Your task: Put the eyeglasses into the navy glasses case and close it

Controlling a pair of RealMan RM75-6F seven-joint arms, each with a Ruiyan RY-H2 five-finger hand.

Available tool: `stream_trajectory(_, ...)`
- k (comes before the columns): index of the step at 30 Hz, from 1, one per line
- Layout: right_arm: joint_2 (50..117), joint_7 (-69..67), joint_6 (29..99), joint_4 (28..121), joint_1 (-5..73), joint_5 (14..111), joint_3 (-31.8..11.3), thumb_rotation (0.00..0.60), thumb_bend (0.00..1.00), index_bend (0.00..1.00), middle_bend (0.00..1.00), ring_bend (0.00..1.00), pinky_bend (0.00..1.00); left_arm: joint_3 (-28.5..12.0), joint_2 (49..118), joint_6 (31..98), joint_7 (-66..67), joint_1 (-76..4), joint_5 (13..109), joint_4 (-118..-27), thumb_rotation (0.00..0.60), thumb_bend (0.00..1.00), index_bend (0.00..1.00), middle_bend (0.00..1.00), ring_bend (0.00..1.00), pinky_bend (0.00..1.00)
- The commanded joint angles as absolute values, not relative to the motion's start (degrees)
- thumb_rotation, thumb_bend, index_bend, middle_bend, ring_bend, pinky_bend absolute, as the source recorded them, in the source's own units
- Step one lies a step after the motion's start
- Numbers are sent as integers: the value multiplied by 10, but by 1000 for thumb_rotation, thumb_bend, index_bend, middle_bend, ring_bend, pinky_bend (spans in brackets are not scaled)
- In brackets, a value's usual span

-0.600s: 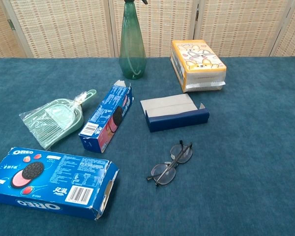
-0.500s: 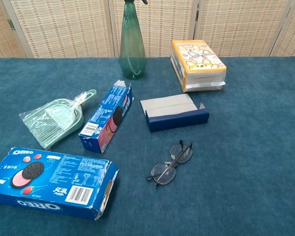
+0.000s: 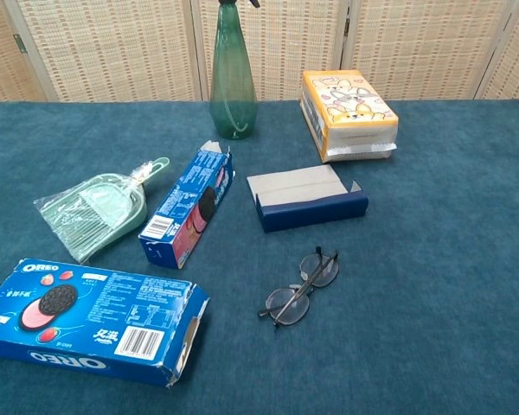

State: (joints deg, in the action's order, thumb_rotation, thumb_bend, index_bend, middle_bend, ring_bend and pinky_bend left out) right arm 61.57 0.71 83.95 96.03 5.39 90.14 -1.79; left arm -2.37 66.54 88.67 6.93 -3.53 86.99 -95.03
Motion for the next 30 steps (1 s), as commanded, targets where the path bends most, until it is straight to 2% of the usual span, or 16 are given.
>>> stream_trajectory(1,618,11,830,962,60,901,-18,600,463,0,118,20,0,-24,666,887,68,-35,870,-950,600,361,104,0,5,138)
stream_trajectory(6,621,20,795,964,86,899,-25,600,463,0,133,45,1,-24,666,886,69,-35,869,-950,600,361,104,0,5,138)
stream_trajectory(9,623,35,764,967,112,895,-36,600,463,0,167,101,43,-24,667,889,67,-33,869,-949,600,361,104,0,5,138)
stream_trajectory(12,630,51,730,971,140,887,-48,600,463,0,235,202,121,-23,667,890,67,-32,870,-949,600,361,104,0,5,138)
stream_trajectory(15,637,54,679,973,175,879,-54,600,463,0,370,353,187,-21,666,891,66,-30,871,-949,600,361,104,0,6,138)
stream_trajectory(18,642,62,616,978,214,862,-60,600,473,0,505,514,326,-21,664,895,64,-28,872,-950,600,361,104,0,5,138)
stream_trajectory(20,650,77,575,979,241,844,-66,600,499,0,588,611,455,-21,663,897,63,-26,872,-950,600,361,104,0,5,138)
stream_trajectory(25,687,94,487,957,304,792,-84,600,624,20,830,889,783,-18,663,896,61,-23,870,-947,600,361,104,0,5,138)
stream_trajectory(28,702,99,464,943,324,773,-89,600,701,40,917,986,909,-18,663,897,60,-22,870,-946,600,361,104,0,5,138)
stream_trajectory(30,720,108,436,925,347,749,-95,600,756,49,961,1000,962,-18,663,898,59,-20,869,-945,600,361,104,0,5,138)
